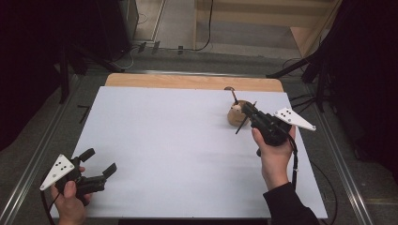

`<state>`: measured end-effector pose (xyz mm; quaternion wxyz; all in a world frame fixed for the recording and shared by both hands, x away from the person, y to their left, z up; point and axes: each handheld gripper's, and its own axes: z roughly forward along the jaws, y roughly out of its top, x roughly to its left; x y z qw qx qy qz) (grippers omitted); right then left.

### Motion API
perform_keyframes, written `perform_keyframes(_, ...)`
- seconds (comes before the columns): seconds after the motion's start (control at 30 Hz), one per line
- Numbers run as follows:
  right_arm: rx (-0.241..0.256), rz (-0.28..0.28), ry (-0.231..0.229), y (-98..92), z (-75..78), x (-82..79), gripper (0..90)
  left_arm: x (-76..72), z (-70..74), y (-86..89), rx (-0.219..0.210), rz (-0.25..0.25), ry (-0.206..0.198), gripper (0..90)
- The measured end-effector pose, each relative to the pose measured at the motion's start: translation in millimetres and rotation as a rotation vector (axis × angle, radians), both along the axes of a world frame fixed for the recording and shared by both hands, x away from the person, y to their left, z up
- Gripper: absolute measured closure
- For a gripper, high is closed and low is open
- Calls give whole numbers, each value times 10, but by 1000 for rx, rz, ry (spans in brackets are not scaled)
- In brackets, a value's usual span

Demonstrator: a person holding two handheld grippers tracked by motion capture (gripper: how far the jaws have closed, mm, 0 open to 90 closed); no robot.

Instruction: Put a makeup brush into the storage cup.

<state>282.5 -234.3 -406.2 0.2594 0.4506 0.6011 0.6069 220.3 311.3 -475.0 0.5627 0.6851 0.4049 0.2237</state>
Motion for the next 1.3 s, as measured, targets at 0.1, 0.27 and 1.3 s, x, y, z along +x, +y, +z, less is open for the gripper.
perform_keyframes(0.1,-12,-4,-2,2,12,28,843,-2,4,0,-6,5,-2,0)
perform_keyframes(0.27,-30,-11,-26,-15,23,71,843,0,11,-11,-2,2,-4,0)
perform_keyframes(1.3,-122,-78,-94,-137,-35,387,844,-25,44,2,-34,14,-7,1)
